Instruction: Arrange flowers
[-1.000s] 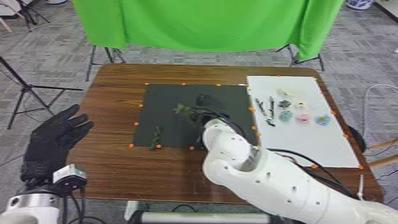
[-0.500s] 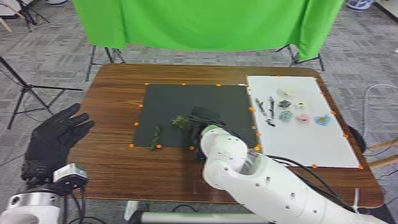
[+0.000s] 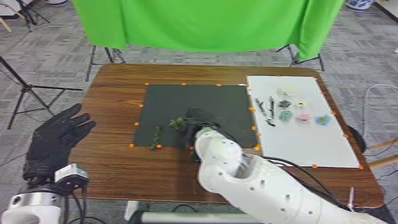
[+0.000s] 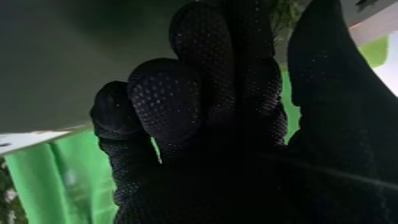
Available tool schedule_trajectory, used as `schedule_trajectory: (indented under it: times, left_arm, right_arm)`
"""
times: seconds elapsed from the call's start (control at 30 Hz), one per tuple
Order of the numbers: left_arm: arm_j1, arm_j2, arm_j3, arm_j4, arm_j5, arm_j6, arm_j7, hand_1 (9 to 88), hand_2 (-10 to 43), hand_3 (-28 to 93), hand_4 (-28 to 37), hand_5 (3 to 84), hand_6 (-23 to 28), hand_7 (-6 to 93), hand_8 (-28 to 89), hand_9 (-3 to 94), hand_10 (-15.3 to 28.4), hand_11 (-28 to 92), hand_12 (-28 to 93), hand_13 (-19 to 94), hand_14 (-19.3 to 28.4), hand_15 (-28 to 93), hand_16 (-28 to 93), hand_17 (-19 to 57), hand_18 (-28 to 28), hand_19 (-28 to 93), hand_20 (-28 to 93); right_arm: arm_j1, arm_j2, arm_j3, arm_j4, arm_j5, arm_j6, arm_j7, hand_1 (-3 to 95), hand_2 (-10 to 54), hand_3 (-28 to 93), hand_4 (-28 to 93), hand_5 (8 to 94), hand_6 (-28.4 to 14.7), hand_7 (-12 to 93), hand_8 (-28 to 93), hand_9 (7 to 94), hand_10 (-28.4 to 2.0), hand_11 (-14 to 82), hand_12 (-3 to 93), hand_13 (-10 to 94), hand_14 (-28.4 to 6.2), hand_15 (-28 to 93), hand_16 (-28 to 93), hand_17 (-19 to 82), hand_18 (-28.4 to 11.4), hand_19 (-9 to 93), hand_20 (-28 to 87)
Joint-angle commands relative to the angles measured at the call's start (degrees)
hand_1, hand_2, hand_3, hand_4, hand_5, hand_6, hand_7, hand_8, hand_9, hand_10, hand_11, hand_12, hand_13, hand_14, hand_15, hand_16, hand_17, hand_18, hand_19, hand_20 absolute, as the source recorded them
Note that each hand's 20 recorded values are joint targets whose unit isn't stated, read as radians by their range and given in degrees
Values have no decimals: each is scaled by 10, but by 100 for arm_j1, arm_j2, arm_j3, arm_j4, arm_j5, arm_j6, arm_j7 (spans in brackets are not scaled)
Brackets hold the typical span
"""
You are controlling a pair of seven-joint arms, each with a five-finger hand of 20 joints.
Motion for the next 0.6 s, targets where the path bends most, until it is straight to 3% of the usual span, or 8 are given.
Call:
schedule_trajectory:
  times: [0.03, 0.13, 0.33, 0.4, 0.5, 0.6]
  left_arm:
    - [179, -50, -49, -41, 1, 43, -19, 253, 41, 834, -189, 426, 116, 154, -99, 395, 202, 270, 97, 296, 269, 495, -94, -63, 234, 601, -51]
    - [206, -77, -77, -50, 16, 21, -38, 253, 42, 834, -188, 427, 115, 153, -99, 394, 203, 269, 96, 296, 269, 495, -94, -55, 242, 625, -43]
    - [251, -68, -90, -82, 2, 57, -27, 253, 42, 834, -186, 427, 116, 153, -100, 395, 202, 268, 97, 297, 268, 496, -94, -53, 243, 633, -46]
    - [352, -65, -90, -114, -29, 135, 63, 253, 42, 834, -186, 427, 116, 153, -99, 394, 202, 269, 97, 297, 268, 496, -94, -55, 242, 630, -49]
    - [392, -64, -75, -113, -47, 146, 130, 254, 42, 833, -185, 427, 116, 153, -99, 394, 202, 270, 97, 297, 268, 496, -94, -57, 241, 628, -52]
    - [481, -13, -72, -136, -79, 222, 224, 254, 42, 833, -186, 427, 116, 152, -99, 395, 202, 270, 97, 297, 268, 496, -94, -57, 240, 626, -55]
  right_arm:
    - [199, 126, -70, -196, -711, 374, 499, 347, -95, 800, -283, 863, -18, 227, -8, 834, -150, 472, 212, 762, -134, 785, 160, 380, -283, 932, 550]
    - [295, 254, -57, -328, -756, 347, 461, 331, -95, 807, -277, 872, -20, 252, -104, 830, -155, 491, 211, 767, -136, 795, 164, 394, -284, 932, 560]
    - [338, 366, 3, -453, -707, 206, 482, 327, -95, 805, -272, 869, -24, 258, -112, 817, -164, 505, 218, 760, -139, 802, 171, 395, -284, 932, 569]
    - [238, 420, 158, -552, -693, 173, 336, 321, -95, 801, -271, 858, -29, 261, -113, 807, -168, 507, 219, 752, -143, 805, 173, 392, -284, 932, 568]
    - [59, 618, 496, -788, -543, 154, 243, 309, -95, 799, -265, 823, -35, 263, -119, 769, -181, 508, 212, 726, -150, 802, 166, 369, -284, 932, 535]
    - [-20, 775, 960, -938, -121, -314, 243, 297, -95, 797, -257, 756, -48, 231, -132, 720, -203, 462, 188, 690, -166, 792, 149, 341, -284, 932, 447]
